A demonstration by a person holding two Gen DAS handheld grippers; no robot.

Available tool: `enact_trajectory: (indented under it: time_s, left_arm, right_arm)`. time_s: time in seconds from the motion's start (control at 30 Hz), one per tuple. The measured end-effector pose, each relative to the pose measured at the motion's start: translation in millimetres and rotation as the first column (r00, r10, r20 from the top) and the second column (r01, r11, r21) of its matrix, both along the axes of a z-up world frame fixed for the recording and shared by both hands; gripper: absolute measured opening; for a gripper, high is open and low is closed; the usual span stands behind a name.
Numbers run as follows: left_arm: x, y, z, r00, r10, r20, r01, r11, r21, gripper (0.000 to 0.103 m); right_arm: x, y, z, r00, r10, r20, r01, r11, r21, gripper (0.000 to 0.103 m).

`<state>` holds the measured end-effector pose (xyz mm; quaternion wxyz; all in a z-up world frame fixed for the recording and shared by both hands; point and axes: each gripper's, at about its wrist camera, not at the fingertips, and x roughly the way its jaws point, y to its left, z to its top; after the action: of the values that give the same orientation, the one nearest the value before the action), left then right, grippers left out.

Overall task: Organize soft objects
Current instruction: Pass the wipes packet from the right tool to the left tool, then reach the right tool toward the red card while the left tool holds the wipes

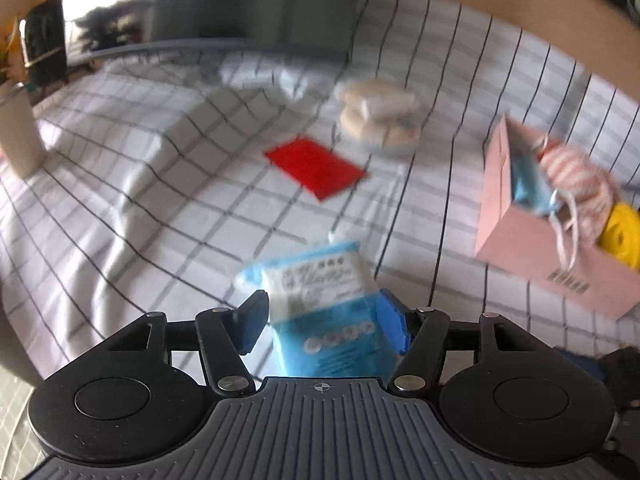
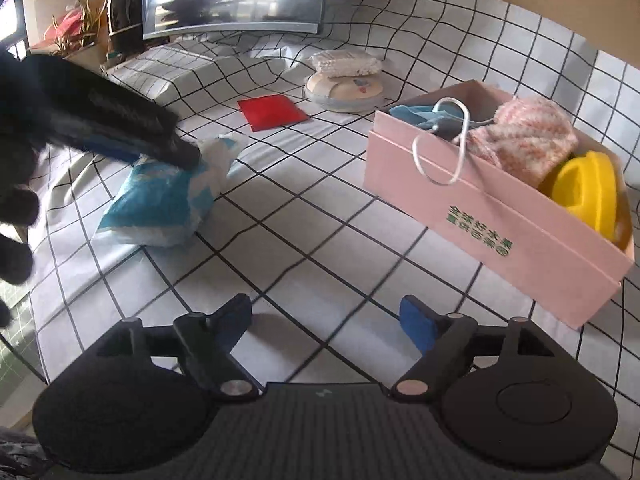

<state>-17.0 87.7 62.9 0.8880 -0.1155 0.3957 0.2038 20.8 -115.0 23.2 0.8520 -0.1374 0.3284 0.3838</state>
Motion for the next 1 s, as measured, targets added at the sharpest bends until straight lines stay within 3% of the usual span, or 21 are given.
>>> enact_trajectory:
  time_s: [0.23, 0.4, 0.47, 0.57, 0.7, 0.83, 1.0]
  left_arm:
    - [17.1, 2.7, -41.2, 0.996, -0.016, -0.09, 0.014, 1.0, -0.025, 0.066]
    - [16.2, 19.5, -34.8, 1.0, 0.003, 0.014, -0.003, 1.0, -0.015, 0.066]
    - [21.6, 23.3, -35.1, 1.0, -0.03, 0.004, 0.03, 1.0, 0.007, 0.066]
    - [29.2, 31.6, -43.3, 0.997, -0.077, -0.021, 0.077, 0.997, -0.019, 0.064]
    - [32.8, 41.3, -45.0, 0.989, -0.148, 0.016, 0.148, 0.989, -0.012, 0.06]
    - [30.4, 58.8, -43.6, 0.983, -0.175, 0.05, 0.179, 0.98, -0.082, 0.059]
    - [-5.6, 88.4, -33.0, 0.98, -0.172, 0.099, 0.186, 0.969, -0.161, 0.059]
  right_arm:
    - [-8.2, -15.7, -6.7, 0.999, -0.037, 0.018, 0.037, 0.999, 0.028, 0.092]
    - [-12.0, -18.5, -10.0, 0.999, -0.047, -0.001, 0.047, 0.999, 0.026, 0.103]
    - [-13.2, -17.3, -9.9, 0.998, -0.06, -0.003, 0.06, 0.998, 0.021, 0.103]
    - [-13.0, -14.2, -7.8, 0.998, -0.064, -0.023, 0.064, 0.998, -0.006, 0.103]
    - [-17.3, -8.2, -4.1, 0.992, -0.111, -0.053, 0.109, 0.993, -0.051, 0.103]
    - [-13.8, -6.7, -3.4, 0.995, -0.073, -0.068, 0.069, 0.995, -0.07, 0.103]
    - [-1.6, 8.9, 0.8, 0.991, -0.084, -0.106, 0.072, 0.991, -0.111, 0.103]
